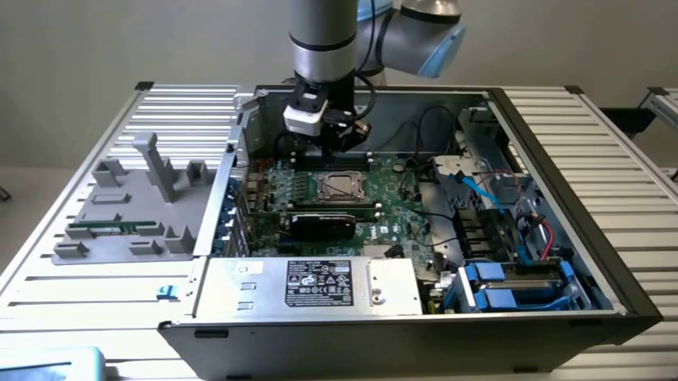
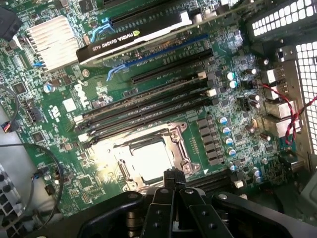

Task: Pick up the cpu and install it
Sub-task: 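Install the second cpu locking lever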

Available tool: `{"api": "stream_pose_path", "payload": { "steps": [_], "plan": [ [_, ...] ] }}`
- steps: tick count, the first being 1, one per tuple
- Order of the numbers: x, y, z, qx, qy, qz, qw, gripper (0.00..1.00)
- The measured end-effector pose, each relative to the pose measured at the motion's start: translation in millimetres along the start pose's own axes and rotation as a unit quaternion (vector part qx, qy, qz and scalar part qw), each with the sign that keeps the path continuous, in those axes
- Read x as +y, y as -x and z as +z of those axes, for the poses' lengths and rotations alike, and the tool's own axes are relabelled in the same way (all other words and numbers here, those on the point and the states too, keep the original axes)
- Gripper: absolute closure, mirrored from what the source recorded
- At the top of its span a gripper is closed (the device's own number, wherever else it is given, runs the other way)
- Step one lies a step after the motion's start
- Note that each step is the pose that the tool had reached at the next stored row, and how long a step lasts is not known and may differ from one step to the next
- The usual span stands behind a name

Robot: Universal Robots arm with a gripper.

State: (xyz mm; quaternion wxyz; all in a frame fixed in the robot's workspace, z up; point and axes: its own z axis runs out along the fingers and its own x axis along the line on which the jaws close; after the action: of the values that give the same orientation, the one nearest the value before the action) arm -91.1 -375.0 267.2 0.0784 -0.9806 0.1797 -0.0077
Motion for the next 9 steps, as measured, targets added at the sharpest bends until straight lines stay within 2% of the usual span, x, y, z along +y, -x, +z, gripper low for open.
{"api": "stream_pose_path", "payload": {
  "steps": [1,2,4,9],
  "plan": [
    [2.9,-1.2,0.1,-0.0027,-0.0012,0.000,1.0000,0.89],
    [4.5,-2.0,0.5,-0.0059,-0.0009,0.001,1.0000,0.89],
    [5.9,-2.5,1.7,-0.0101,0.0001,-0.001,0.9999,0.89],
    [6.2,-2.5,2.5,-0.0160,0.0013,-0.032,0.9994,0.89]
  ]
}}
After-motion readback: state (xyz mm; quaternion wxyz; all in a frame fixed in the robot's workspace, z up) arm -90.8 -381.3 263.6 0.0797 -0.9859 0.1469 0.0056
